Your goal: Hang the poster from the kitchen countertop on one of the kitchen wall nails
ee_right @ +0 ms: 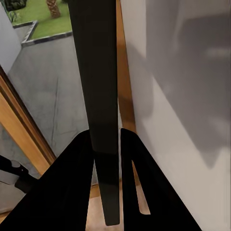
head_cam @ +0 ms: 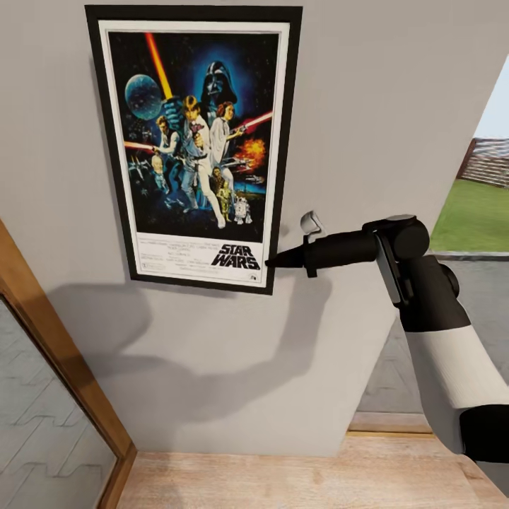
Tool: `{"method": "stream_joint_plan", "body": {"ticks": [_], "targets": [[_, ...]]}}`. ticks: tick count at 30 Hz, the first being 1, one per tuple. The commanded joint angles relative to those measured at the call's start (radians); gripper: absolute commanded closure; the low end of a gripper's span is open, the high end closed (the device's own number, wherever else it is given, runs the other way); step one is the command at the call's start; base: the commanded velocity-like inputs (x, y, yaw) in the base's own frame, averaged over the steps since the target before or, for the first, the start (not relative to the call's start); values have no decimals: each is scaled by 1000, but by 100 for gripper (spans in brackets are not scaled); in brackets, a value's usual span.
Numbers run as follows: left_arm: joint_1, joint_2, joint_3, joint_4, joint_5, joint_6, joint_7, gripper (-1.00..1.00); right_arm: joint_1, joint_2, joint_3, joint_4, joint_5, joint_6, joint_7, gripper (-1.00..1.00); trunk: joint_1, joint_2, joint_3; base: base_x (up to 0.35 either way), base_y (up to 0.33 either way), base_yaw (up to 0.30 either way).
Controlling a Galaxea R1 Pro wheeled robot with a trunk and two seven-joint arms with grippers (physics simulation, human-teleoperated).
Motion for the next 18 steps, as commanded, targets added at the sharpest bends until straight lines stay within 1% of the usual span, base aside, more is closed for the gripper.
{"method": "stream_joint_plan", "body": {"ticks": [1,12,18], "targets": [[-1,0,-8,0,8,-5,-2,-100,-5,0,1,0,1,12,5,100,1,-2,-2,0,0,0],[-1,0,-9,0,8,-5,-2,-100,-20,1,1,4,2,12,5,100,1,-2,-2,0,0,0],[-1,0,-9,0,8,-5,-2,-100,-39,2,1,7,3,14,5,100,1,-2,-2,0,0,0]]}}
